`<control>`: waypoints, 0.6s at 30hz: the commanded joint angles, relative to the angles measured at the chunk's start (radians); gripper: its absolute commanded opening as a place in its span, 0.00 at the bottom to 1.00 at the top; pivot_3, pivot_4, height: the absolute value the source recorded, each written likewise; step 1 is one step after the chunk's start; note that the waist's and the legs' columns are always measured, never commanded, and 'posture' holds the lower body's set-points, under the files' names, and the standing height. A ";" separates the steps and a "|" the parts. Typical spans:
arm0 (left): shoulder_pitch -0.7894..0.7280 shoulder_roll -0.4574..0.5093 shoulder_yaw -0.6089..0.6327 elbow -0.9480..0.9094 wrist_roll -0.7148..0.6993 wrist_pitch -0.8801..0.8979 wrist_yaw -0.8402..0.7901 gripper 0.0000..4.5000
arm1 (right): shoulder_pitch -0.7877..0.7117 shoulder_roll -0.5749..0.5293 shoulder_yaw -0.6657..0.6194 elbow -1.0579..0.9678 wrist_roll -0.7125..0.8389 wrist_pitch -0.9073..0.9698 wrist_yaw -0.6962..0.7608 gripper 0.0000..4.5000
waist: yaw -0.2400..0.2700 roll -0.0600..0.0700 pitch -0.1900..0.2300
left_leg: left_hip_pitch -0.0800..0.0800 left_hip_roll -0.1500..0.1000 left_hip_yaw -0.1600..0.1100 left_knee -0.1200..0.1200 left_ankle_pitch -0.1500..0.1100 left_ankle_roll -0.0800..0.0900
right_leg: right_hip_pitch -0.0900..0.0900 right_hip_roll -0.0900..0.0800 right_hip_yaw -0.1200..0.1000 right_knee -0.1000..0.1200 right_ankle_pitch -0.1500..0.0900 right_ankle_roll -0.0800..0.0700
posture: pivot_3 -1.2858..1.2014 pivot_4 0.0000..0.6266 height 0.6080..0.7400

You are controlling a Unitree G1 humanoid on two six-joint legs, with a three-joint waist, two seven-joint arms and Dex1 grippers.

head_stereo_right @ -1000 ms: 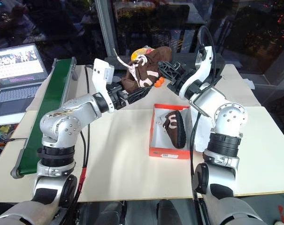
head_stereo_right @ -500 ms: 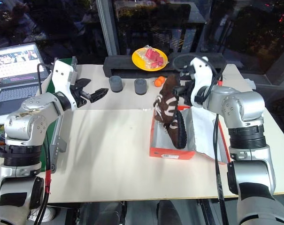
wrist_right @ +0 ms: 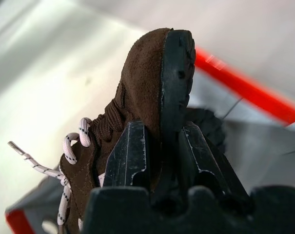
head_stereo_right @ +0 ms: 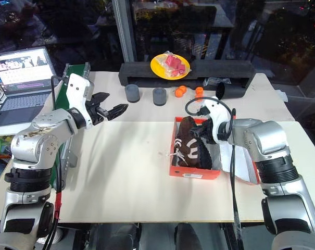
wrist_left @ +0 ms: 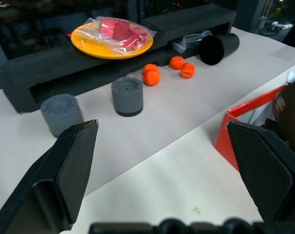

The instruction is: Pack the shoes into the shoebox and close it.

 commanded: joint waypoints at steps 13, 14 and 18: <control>0.056 -0.046 0.029 -0.092 -0.005 0.005 0.049 1.00 | -0.009 -0.078 0.328 0.115 -0.229 -0.115 0.337 0.07 | 0.002 -0.001 -0.001 | 0.001 0.000 0.000 0.001 0.000 0.000 | 0.001 0.000 -0.001 0.000 0.000 0.000 | 0.52 0.24 1.00; 0.062 -0.051 0.029 -0.096 -0.004 0.004 0.052 1.00 | -0.008 -0.077 0.359 0.164 -0.267 -0.156 0.362 0.07 | 0.002 -0.003 -0.003 | 0.001 0.000 0.000 0.001 0.000 0.000 | 0.002 0.000 -0.001 0.000 0.000 0.000 | 0.52 0.24 1.00; 0.086 -0.065 0.028 -0.118 -0.004 0.004 0.063 1.00 | -0.048 -0.016 0.447 0.431 -0.439 -0.360 0.397 0.07 | 0.005 -0.010 -0.007 | 0.016 0.000 -0.001 0.000 -0.001 0.000 | 0.019 0.000 -0.003 -0.006 -0.003 0.004 | 0.52 0.24 1.00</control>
